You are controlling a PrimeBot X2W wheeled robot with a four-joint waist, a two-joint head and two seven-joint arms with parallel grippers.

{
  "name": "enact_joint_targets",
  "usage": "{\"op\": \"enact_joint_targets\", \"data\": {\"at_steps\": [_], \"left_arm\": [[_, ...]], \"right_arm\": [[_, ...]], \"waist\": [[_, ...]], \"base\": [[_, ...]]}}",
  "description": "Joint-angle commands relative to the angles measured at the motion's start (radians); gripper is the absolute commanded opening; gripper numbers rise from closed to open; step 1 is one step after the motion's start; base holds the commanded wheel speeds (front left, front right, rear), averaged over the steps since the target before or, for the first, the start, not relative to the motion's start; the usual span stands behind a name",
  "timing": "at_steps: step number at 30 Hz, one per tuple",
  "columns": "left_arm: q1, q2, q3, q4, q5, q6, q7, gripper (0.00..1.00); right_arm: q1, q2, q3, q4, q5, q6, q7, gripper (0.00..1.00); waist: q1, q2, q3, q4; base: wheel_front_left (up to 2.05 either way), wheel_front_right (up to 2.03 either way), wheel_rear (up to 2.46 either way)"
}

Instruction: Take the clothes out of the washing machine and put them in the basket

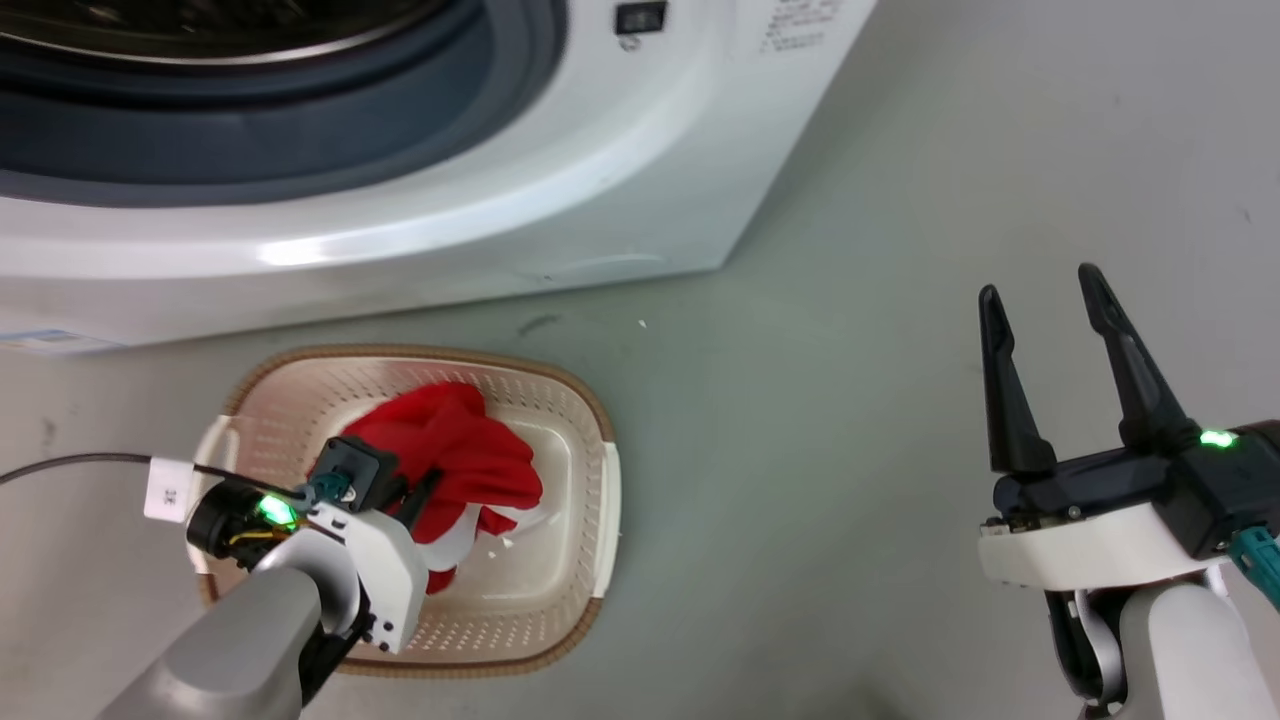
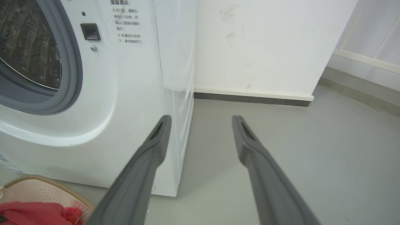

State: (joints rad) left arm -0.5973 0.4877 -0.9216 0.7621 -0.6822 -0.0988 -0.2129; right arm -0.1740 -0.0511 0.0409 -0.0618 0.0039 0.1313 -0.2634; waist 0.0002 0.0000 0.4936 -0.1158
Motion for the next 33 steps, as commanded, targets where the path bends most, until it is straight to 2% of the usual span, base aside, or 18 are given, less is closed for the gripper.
{"op": "enact_joint_targets", "data": {"at_steps": [1, 5, 12, 18, 25, 26, 27, 33], "left_arm": [[-0.041, -0.013, -0.013, 0.048, 0.010, -0.012, 0.005, 0.00], [-0.094, -0.037, -0.028, 0.147, -0.007, -0.025, 0.018, 0.00], [-0.174, -0.048, -0.057, 0.283, -0.035, -0.031, 0.048, 0.00], [-0.206, -0.040, -0.083, 0.340, -0.057, -0.031, 0.054, 0.00], [-0.222, -0.057, -0.100, 0.398, -0.078, -0.031, 0.011, 0.00], [-0.224, -0.063, -0.100, 0.409, -0.079, -0.031, 0.004, 0.48], [-0.221, -0.073, -0.100, 0.419, -0.084, -0.031, -0.002, 1.00], [-0.191, -0.100, -0.100, 0.447, -0.098, -0.031, -0.036, 1.00]], "right_arm": [[-0.024, 0.002, 0.002, -0.010, 0.011, -0.001, -0.002, 1.00], [-0.040, 0.002, 0.003, -0.022, 0.027, -0.001, -0.002, 1.00], [-0.054, 0.002, 0.012, -0.031, 0.049, -0.001, -0.002, 1.00], [-0.058, 0.002, 0.015, -0.031, 0.060, -0.001, -0.002, 1.00], [-0.063, 0.002, 0.019, -0.028, 0.059, -0.001, -0.002, 1.00], [-0.064, 0.002, 0.018, -0.025, 0.056, -0.001, -0.002, 1.00], [-0.066, 0.002, 0.017, -0.021, 0.056, -0.001, -0.002, 1.00], [-0.074, 0.001, 0.013, -0.004, 0.045, -0.001, -0.002, 1.00]], "waist": [[-0.0002, 0.0000, 0.096, -0.066], [-0.0002, 0.0000, 0.162, -0.098], [-0.0002, 0.0000, 0.244, -0.134], [-0.0002, 0.0000, 0.275, -0.146], [-0.0002, 0.0000, 0.288, -0.143], [-0.0002, 0.0000, 0.284, -0.141], [-0.0002, 0.0000, 0.279, -0.138], [-0.0002, 0.0000, 0.213, -0.118]], "base": [[0.00, 0.00, 0.00], [0.00, 0.00, 0.00], [0.00, 0.00, 0.00], [0.00, 0.00, 0.00], [0.00, 0.00, 0.00], [0.00, 0.00, 0.00], [0.00, 0.00, 0.00], [0.00, 0.00, 0.00]]}}
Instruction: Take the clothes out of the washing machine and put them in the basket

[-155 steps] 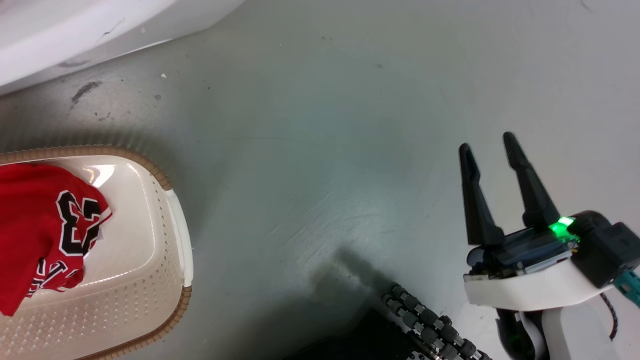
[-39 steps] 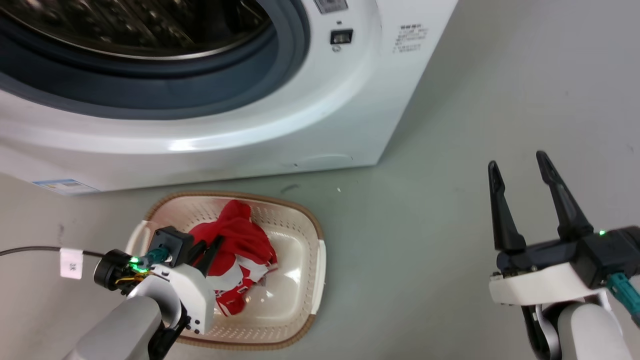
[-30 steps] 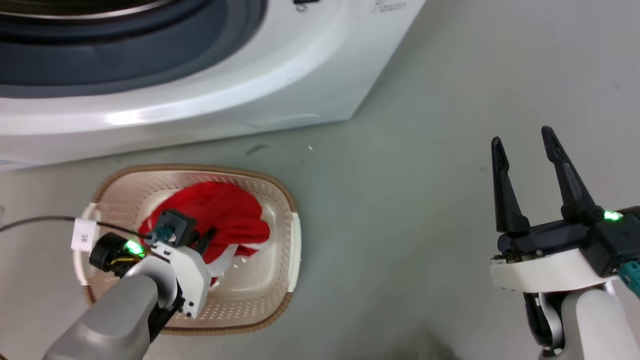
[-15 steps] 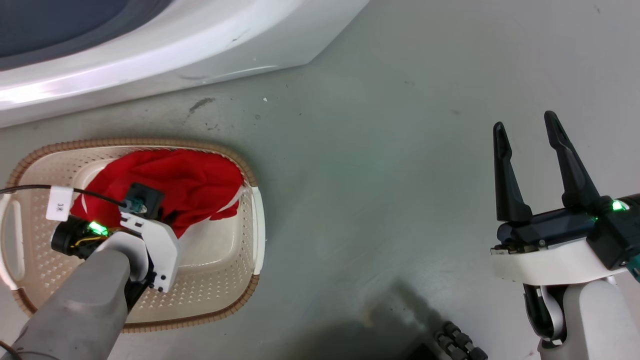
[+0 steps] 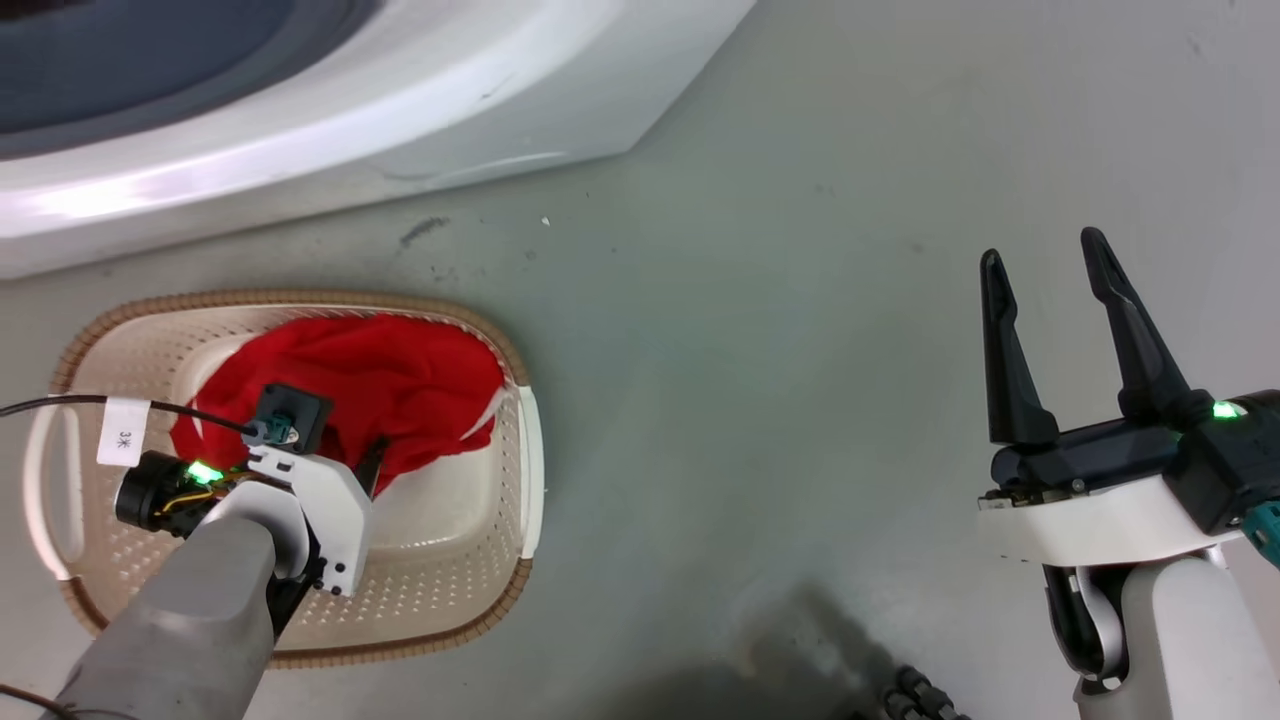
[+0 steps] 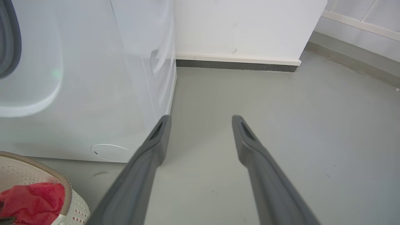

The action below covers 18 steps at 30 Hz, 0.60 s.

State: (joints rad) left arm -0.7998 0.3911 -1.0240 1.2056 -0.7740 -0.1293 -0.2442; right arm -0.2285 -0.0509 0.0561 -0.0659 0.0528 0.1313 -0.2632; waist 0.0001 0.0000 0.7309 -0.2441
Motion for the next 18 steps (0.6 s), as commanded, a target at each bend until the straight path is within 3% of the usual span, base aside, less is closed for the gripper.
{"op": "enact_joint_targets", "data": {"at_steps": [1, 8, 18], "left_arm": [[0.014, -0.009, 0.008, 0.000, -0.010, -0.001, -0.010, 1.00], [0.055, -0.030, 0.088, -0.091, -0.018, 0.012, -0.023, 1.00], [0.211, -0.008, 0.387, -0.430, 0.125, 0.092, -0.021, 1.00]], "right_arm": [[-0.018, 0.001, -0.006, 0.004, -0.006, -0.001, -0.002, 1.00], [0.019, 0.001, -0.049, 0.042, -0.023, -0.001, -0.002, 1.00], [0.074, 0.001, -0.093, 0.082, -0.067, -0.001, -0.002, 1.00]], "waist": [[-0.0001, 0.0000, -0.041, 0.015], [-0.0001, 0.0000, -0.185, 0.077], [-0.0001, 0.0000, -0.377, 0.187]], "base": [[0.00, 0.00, 0.00], [0.00, 0.00, 0.00], [0.00, 0.00, 0.00]]}}
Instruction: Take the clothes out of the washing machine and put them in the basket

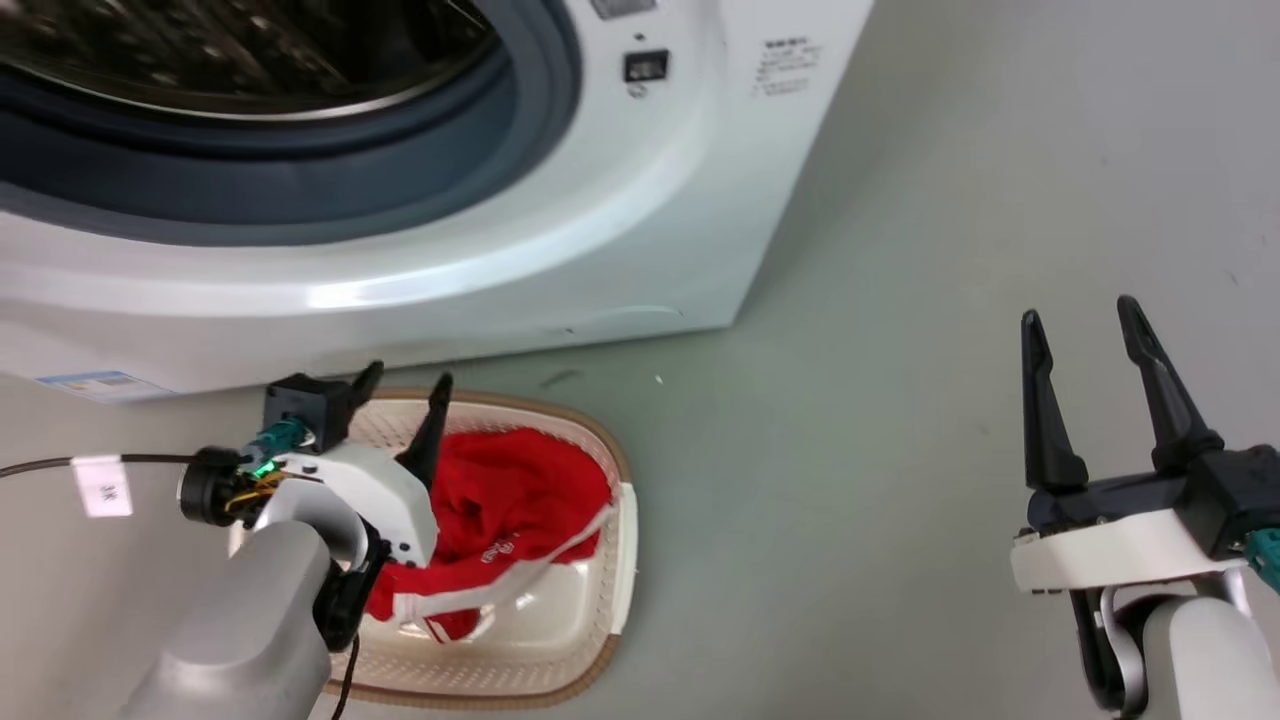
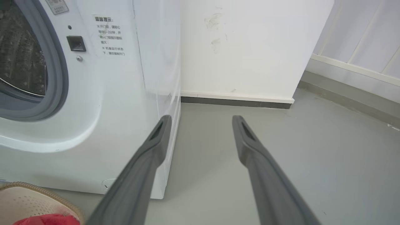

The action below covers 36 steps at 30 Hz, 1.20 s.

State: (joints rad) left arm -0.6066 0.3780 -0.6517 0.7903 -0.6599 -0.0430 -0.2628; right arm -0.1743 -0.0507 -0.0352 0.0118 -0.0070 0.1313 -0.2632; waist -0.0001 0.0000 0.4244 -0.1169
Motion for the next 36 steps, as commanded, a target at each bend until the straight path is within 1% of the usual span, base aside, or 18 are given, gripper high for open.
{"op": "enact_joint_targets", "data": {"at_steps": [1, 8, 13, 15, 20, 25, 30, 34, 36], "left_arm": [[0.037, 0.006, 0.052, -0.055, 0.032, 0.011, -0.003, 1.00], [0.187, -0.017, 0.295, -0.330, 0.186, 0.043, -0.003, 1.00], [0.296, -0.066, 0.442, -0.493, 0.275, 0.051, -0.003, 1.00], [0.343, -0.087, 0.482, -0.541, 0.313, 0.048, -0.003, 1.00], [0.444, -0.129, 0.572, -0.637, 0.391, 0.052, -0.003, 1.00], [0.535, -0.182, 0.642, -0.709, 0.458, 0.028, -0.003, 1.00], [0.608, -0.235, 0.677, -0.747, 0.517, 0.016, -0.003, 1.00], [0.636, -0.257, 0.697, -0.767, 0.555, 0.010, -0.003, 1.00], [0.645, -0.265, 0.704, -0.770, 0.568, 0.000, -0.003, 1.00]], "right_arm": [[0.021, 0.001, -0.003, 0.007, -0.010, -0.001, -0.002, 1.00], [0.058, 0.001, -0.012, 0.021, -0.018, -0.001, -0.002, 1.00], [0.093, 0.001, -0.019, 0.026, -0.017, -0.001, -0.002, 1.00], [0.108, 0.001, -0.018, 0.028, -0.018, -0.001, -0.002, 1.00], [0.134, 0.001, -0.005, 0.030, -0.015, -0.001, -0.002, 1.00], [0.162, 0.001, 0.002, 0.031, -0.008, -0.001, -0.002, 1.00], [0.189, 0.001, 0.000, 0.034, 0.004, -0.001, -0.002, 1.00], [0.197, 0.001, 0.006, 0.034, 0.014, -0.001, -0.002, 1.00], [0.197, 0.001, 0.008, 0.033, 0.017, -0.001, -0.002, 1.00]], "waist": [[0.0001, 0.0000, -0.089, 0.069], [0.0001, 0.0000, -0.195, 0.113], [0.0001, 0.0000, -0.252, 0.130], [0.0001, 0.0000, -0.272, 0.135], [0.0001, 0.0000, -0.313, 0.130], [0.0001, 0.0000, -0.352, 0.115], [0.0001, 0.0000, -0.374, 0.102], [0.0001, 0.0000, -0.375, 0.095], [0.0001, 0.0000, -0.373, 0.093]], "base": [[0.00, 0.00, 0.00], [0.00, 0.00, 0.00], [0.00, 0.00, 0.00], [0.00, 0.00, 0.00], [0.00, 0.00, 0.00], [0.00, 0.00, 0.00], [0.00, 0.00, 0.00], [0.00, 0.00, 0.00], [0.00, 0.00, 0.00]]}}
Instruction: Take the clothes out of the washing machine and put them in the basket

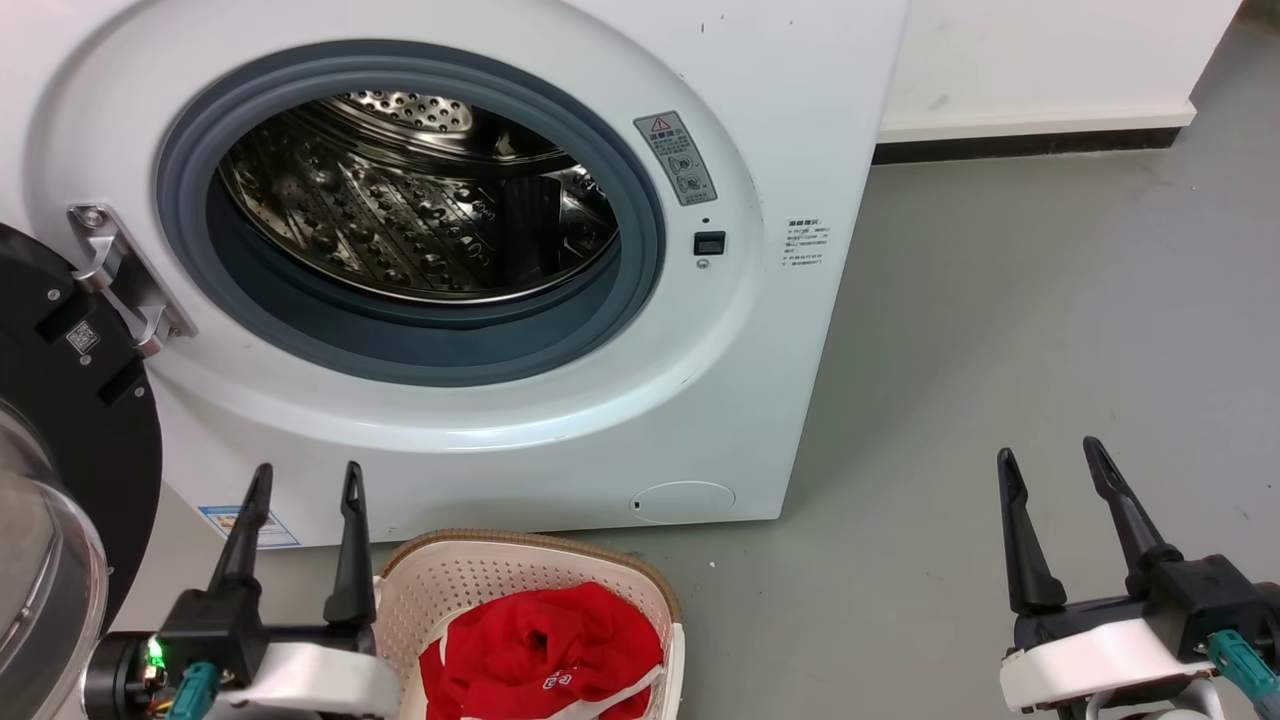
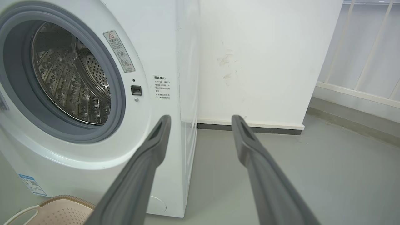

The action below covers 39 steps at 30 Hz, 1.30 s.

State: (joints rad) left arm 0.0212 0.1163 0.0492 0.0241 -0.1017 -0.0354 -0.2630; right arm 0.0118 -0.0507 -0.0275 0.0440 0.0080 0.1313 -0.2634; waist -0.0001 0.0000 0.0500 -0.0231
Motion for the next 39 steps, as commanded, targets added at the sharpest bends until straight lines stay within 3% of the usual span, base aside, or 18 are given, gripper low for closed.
{"op": "enact_joint_targets", "data": {"at_steps": [1, 39], "left_arm": [[0.019, -0.006, 0.003, -0.002, 0.017, -0.011, -0.003, 1.00], [0.009, -0.058, 0.045, 0.004, 0.055, -0.060, -0.003, 1.00]], "right_arm": [[0.011, 0.001, 0.000, 0.001, 0.003, -0.001, -0.002, 1.00], [-0.002, 0.001, 0.004, -0.003, 0.002, -0.001, -0.002, 1.00]], "waist": [[0.0001, 0.0000, 0.001, 0.000], [0.0001, 0.0000, 0.017, -0.003]], "base": [[0.00, 0.00, 0.00], [0.00, 0.00, 0.00]]}}
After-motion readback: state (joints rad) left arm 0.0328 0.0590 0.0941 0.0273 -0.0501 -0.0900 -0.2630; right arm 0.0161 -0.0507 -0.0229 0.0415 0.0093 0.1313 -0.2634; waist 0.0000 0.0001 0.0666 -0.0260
